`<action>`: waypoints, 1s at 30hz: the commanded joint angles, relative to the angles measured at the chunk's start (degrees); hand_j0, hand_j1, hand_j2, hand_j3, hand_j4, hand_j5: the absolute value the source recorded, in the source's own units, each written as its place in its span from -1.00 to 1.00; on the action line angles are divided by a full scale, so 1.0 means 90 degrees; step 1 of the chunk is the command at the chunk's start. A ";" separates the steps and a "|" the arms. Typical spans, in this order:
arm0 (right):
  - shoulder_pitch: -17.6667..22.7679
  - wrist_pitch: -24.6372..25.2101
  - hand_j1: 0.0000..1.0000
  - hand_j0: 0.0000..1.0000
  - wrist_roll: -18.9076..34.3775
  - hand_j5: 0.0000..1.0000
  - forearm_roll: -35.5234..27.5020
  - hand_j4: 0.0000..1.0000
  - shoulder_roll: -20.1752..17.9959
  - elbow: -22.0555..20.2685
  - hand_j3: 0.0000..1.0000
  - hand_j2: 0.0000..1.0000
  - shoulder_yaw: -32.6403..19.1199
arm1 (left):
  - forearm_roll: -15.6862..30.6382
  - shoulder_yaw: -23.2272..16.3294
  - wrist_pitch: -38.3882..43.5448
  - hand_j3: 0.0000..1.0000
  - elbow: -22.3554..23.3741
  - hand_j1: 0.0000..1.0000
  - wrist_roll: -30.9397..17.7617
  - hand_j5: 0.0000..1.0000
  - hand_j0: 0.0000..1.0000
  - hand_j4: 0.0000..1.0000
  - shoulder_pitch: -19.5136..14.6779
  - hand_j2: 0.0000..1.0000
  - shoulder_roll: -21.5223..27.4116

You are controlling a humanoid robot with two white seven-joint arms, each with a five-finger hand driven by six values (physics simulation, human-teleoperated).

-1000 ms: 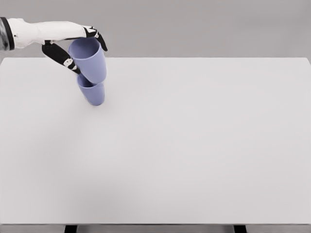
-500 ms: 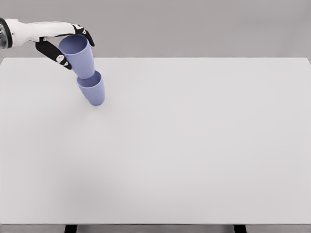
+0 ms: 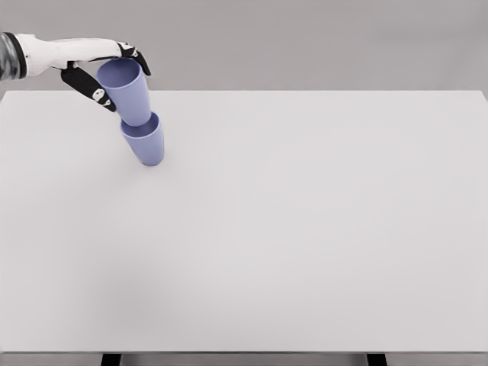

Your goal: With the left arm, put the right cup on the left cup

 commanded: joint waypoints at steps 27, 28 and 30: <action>0.0000 -0.0005 1.00 1.00 0.0001 1.00 0.0001 1.00 0.0000 -0.0007 1.00 1.00 0.0000 | 0.0012 0.0010 0.0015 0.73 0.0071 0.73 0.0004 0.73 0.73 0.73 0.0195 0.73 -0.0102; 0.0000 -0.0005 1.00 1.00 0.0001 1.00 0.0001 1.00 0.0000 -0.0007 1.00 1.00 0.0000 | 0.0012 0.0010 0.0015 1.00 0.0062 1.00 0.0004 1.00 1.00 1.00 0.0195 1.00 -0.0102; 0.0000 -0.0005 1.00 1.00 0.0001 1.00 0.0001 1.00 0.0000 0.0002 1.00 1.00 0.0000 | 0.0031 0.0030 -0.0005 1.00 0.0042 1.00 0.0004 1.00 1.00 1.00 0.0186 1.00 -0.0092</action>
